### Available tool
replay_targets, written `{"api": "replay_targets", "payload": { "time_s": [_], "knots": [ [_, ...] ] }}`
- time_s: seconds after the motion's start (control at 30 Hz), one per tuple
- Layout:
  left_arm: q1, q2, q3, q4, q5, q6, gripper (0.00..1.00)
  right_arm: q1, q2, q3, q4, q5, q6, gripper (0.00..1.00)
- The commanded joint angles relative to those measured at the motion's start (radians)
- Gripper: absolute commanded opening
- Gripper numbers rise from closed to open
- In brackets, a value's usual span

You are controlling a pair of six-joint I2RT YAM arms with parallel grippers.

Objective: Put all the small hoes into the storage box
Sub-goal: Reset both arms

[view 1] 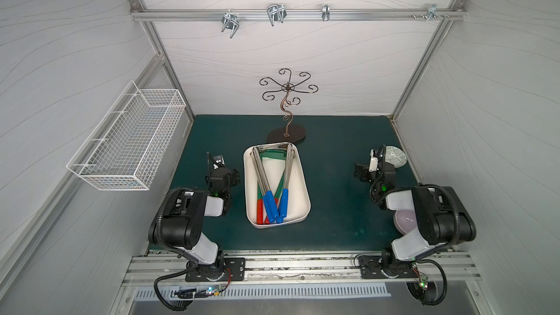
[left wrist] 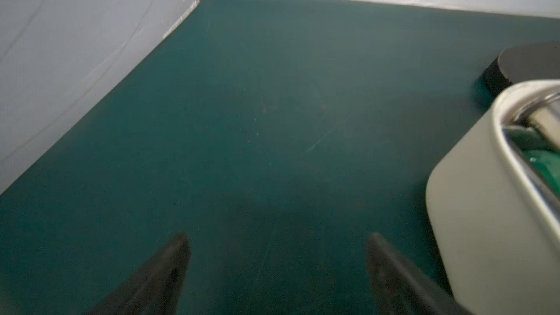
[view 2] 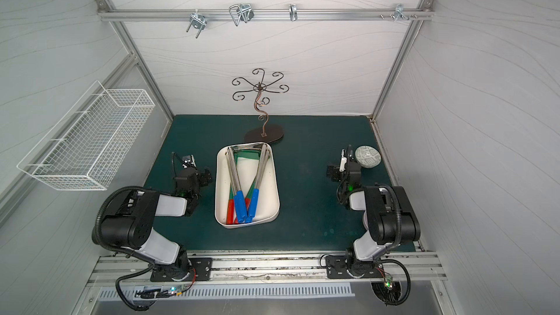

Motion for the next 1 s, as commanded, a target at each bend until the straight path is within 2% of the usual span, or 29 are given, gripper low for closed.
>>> {"api": "replay_targets", "payload": {
  "time_s": [0.0, 0.07, 0.13, 0.23, 0.97],
  "knots": [
    [0.014, -0.029, 0.056, -0.007, 0.015, -0.002, 1.0, 0.007, 0.01, 0.021, 0.016, -0.005, -0.017, 0.99],
    [0.013, 0.001, 0.041, 0.087, 0.004, 0.012, 1.0, 0.022, 0.013, 0.029, 0.004, 0.02, -0.027, 0.99],
    [0.012, -0.024, 0.056, 0.006, 0.009, 0.0, 1.0, 0.023, 0.013, 0.03, 0.003, 0.021, -0.026, 0.99],
    [-0.008, -0.009, 0.042, 0.067, -0.028, 0.02, 1.0, 0.024, 0.012, 0.03, 0.004, 0.022, -0.026, 0.99],
    [-0.01, -0.012, 0.044, 0.052, -0.03, 0.02, 1.0, 0.023, 0.013, 0.03, 0.004, 0.023, -0.026, 0.99]
  ]
}}
